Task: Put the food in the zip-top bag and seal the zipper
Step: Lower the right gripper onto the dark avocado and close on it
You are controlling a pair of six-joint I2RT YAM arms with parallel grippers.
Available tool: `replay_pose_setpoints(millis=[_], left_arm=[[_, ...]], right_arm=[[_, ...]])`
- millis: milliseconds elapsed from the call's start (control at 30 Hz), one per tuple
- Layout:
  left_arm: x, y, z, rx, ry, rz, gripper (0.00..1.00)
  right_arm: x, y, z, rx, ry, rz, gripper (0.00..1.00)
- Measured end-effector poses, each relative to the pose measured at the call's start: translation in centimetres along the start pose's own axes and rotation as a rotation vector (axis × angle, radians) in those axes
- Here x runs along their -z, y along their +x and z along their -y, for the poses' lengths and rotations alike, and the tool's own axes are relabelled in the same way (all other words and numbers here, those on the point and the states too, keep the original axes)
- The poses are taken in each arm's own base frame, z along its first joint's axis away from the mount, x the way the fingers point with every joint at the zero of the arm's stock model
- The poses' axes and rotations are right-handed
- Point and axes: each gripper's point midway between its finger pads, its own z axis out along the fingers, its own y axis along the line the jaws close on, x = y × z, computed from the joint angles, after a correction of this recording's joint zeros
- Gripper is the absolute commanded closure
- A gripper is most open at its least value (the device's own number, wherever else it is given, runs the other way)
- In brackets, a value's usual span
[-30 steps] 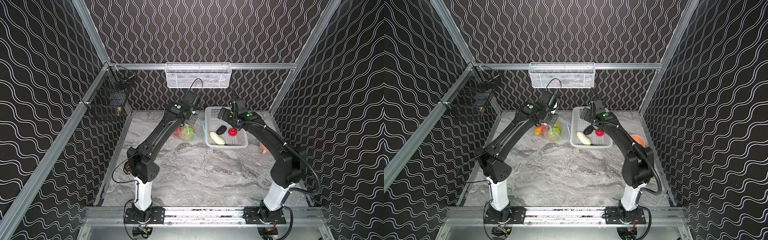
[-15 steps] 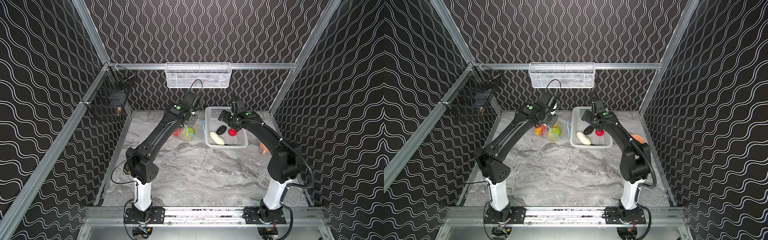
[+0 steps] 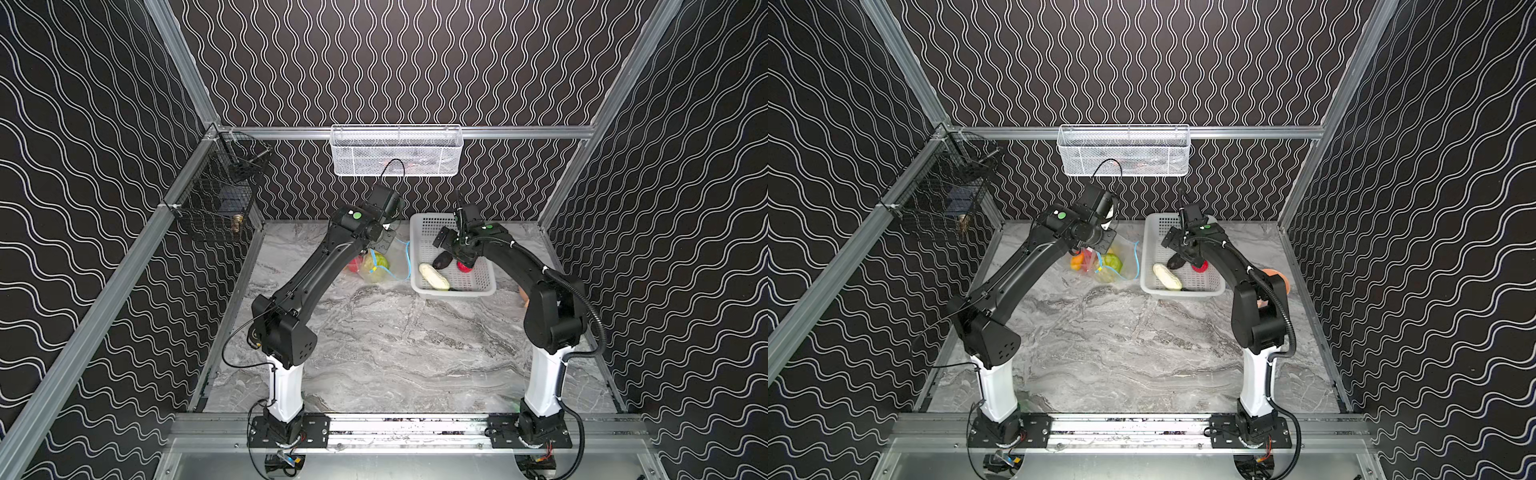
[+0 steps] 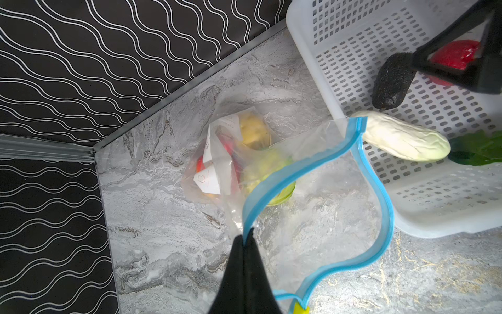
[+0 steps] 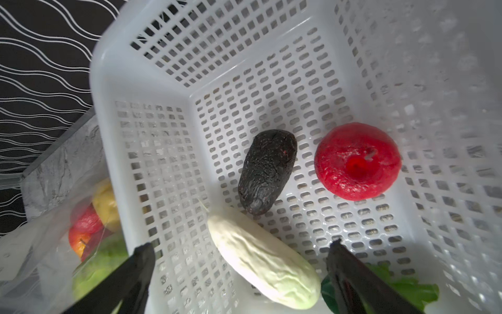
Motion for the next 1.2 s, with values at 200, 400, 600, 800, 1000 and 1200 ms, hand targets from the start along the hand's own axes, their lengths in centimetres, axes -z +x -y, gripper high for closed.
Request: replay_pose_setpoints(millis=[200, 400, 600, 800, 1000, 1200], left_arm=[[0.0, 0.0, 0.0, 0.0, 0.0, 0.0, 1.0], [0.0, 0.0, 0.0, 0.0, 0.0, 0.0, 1.0], [-0.3, -0.1, 0.1, -0.001, 0.0, -0.003, 1.0], [-0.3, -0.1, 0.1, -0.001, 0.0, -0.003, 1.0], [-0.3, -0.1, 0.1, -0.001, 0.0, -0.003, 1.0], [-0.3, -0.1, 0.1, -0.002, 0.001, -0.002, 1.0]], right_arm=[[-1.3, -0.4, -0.2, -0.001, 0.013, -0.002, 0.01], [-2.7, -0.8, 0.0, 0.0, 0.045, 0.002, 0.02], [-3.8, -0.5, 0.3, 0.001, 0.061, -0.011, 0.02], [-5.1, -0.3, 0.5, 0.002, 0.077, -0.028, 0.04], [-6.5, 0.4, 1.1, 0.005, 0.104, -0.063, 0.05], [-7.4, 0.9, 1.5, 0.0, 0.102, -0.09, 0.09]])
